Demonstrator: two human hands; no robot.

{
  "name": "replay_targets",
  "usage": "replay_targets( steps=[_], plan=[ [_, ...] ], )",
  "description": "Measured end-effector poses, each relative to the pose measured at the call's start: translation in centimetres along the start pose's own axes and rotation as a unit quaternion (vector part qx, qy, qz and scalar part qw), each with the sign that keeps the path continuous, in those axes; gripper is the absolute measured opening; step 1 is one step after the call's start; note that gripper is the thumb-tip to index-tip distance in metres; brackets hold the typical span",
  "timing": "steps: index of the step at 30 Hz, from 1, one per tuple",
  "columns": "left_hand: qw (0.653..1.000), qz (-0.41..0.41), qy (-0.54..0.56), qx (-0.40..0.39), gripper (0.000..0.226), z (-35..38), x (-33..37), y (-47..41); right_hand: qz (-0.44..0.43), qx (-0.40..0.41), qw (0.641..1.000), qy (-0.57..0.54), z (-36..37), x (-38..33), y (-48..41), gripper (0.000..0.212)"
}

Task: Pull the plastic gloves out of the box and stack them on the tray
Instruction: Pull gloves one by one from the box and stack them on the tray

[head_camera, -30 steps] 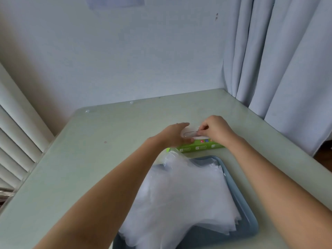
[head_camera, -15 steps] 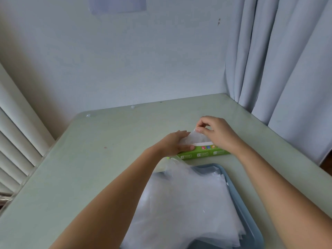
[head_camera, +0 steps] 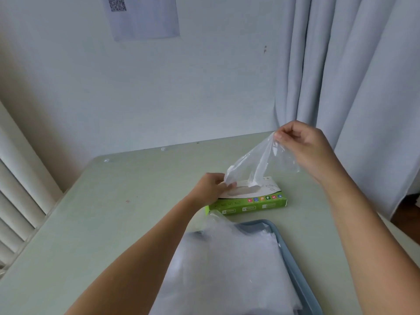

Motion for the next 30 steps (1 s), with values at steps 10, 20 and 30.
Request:
replay_targets(
  steps=[10,20,30],
  plan=[
    [0.854,-0.005,0.44,-0.277,0.109,3.5,5.8,6.6,-0.051,-0.101,0.993,0.034,1.3,-6.2,4.2,0.005],
    [0.951,0.181,0.245,-0.046,0.015,-3.4,11.3,13.5,0.058,-0.344,0.937,-0.003,3.8,-6.5,11.5,0.032],
    [0.955,0.282,0.09,-0.004,0.012,-7.9,15.8,20.6,0.317,-0.221,0.825,-0.412,8.7,-0.1,16.8,0.133]
  ],
)
Point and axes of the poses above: each hand's wrist, its own y-axis away from the middle knuckle, its own z-axis out of the palm, x = y × z, the point moved 9 cm from there along -y, towards the middle knuckle, and after that the axes turned 6 degrees about -y, right-handed, at the moved point
